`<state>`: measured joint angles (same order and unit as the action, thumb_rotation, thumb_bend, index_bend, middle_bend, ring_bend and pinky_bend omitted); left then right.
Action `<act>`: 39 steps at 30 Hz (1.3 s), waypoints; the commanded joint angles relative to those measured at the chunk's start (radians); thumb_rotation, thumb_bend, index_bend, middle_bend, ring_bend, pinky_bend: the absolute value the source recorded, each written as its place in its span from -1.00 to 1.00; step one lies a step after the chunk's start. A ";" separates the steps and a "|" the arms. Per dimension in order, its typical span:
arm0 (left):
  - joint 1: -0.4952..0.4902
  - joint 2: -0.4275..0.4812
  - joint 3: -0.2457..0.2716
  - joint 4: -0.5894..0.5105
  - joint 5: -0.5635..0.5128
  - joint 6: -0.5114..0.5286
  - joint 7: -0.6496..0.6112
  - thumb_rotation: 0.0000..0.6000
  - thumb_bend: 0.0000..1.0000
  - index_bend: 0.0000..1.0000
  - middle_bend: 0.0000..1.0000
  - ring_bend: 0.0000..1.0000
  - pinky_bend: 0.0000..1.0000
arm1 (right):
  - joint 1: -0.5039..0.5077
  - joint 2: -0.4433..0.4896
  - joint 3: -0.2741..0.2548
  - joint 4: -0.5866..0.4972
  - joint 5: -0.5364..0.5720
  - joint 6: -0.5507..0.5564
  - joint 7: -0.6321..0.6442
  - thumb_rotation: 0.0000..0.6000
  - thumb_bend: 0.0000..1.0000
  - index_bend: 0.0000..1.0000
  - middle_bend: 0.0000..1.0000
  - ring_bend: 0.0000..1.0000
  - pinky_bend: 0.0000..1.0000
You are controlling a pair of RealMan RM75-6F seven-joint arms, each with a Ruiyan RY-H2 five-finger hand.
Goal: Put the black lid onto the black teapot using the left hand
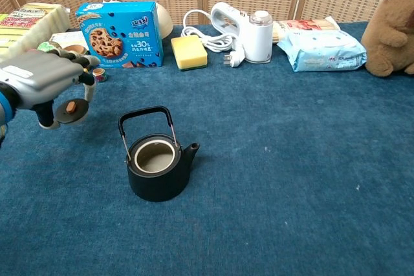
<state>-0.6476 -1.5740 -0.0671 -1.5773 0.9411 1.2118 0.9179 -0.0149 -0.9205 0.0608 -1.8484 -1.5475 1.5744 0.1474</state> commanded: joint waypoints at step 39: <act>0.025 0.131 0.148 -0.184 0.711 -0.069 -0.150 1.00 -0.54 -0.12 -1.00 -1.00 -0.91 | 0.002 -0.013 -0.003 -0.010 0.005 -0.004 -0.041 1.00 -0.51 -0.77 -1.00 -1.00 -1.00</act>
<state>-0.6198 -1.4305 0.0815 -1.7665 1.6546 1.1544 0.7585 -0.0130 -0.9334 0.0575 -1.8581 -1.5425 1.5702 0.1057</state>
